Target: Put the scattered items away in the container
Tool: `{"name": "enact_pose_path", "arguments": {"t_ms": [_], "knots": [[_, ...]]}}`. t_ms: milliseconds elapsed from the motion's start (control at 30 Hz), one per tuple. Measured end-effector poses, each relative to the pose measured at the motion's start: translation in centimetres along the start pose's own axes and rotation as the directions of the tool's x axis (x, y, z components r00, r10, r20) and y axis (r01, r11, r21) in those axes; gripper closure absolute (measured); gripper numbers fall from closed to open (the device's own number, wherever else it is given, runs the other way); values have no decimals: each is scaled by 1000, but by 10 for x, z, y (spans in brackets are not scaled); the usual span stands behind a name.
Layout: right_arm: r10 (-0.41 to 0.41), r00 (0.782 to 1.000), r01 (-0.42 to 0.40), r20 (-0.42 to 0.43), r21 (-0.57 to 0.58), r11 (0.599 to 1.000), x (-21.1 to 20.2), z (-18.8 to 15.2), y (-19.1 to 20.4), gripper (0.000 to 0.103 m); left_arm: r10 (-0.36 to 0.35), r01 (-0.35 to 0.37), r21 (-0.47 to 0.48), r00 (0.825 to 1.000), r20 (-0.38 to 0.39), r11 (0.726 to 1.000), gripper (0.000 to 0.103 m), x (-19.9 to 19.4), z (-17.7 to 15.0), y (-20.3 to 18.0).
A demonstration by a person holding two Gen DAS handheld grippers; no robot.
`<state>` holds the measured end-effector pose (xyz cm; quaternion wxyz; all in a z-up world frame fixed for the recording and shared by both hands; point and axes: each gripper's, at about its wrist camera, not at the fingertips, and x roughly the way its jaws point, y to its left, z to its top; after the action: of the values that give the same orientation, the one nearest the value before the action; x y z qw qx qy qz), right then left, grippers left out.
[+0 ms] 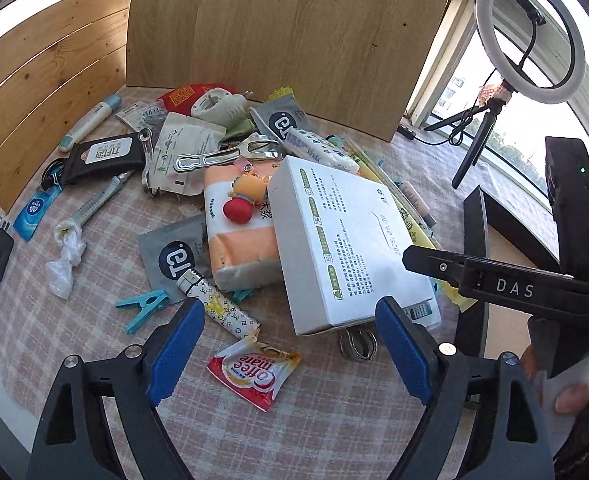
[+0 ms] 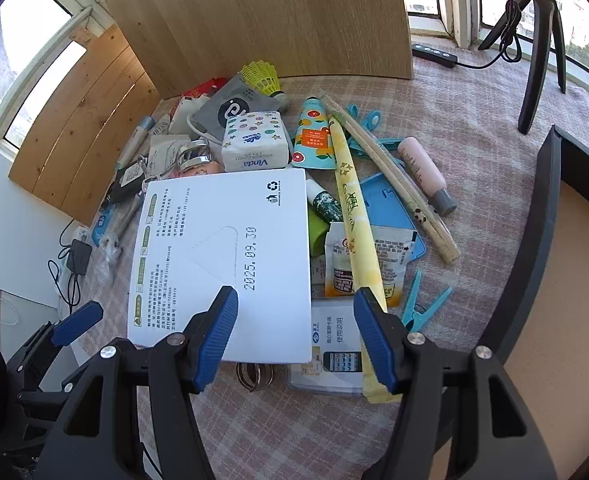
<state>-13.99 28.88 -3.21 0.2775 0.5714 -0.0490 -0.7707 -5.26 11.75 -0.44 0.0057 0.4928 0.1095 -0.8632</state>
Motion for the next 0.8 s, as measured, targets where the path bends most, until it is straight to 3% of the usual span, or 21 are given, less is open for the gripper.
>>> {"name": "enact_pose_path", "arguments": {"t_ms": [100,367,567,800], "knots": [[46,998,-45,-31,29,999,10,5,-6,43,-15,15,-15,1000,-19,1000,33,9,4,-3],[171,982,-164,-78,91,982,25,17,-12,44,-70,69,-20,996,-60,997,46,27,7,-17],[178,980,-172,-84,75,982,23,19,-6,46,-53,52,-14,998,-43,999,46,27,9,-20],[177,983,-175,-46,51,983,2,15,-1,47,-33,31,50,999,24,998,46,0,11,-36]]}}
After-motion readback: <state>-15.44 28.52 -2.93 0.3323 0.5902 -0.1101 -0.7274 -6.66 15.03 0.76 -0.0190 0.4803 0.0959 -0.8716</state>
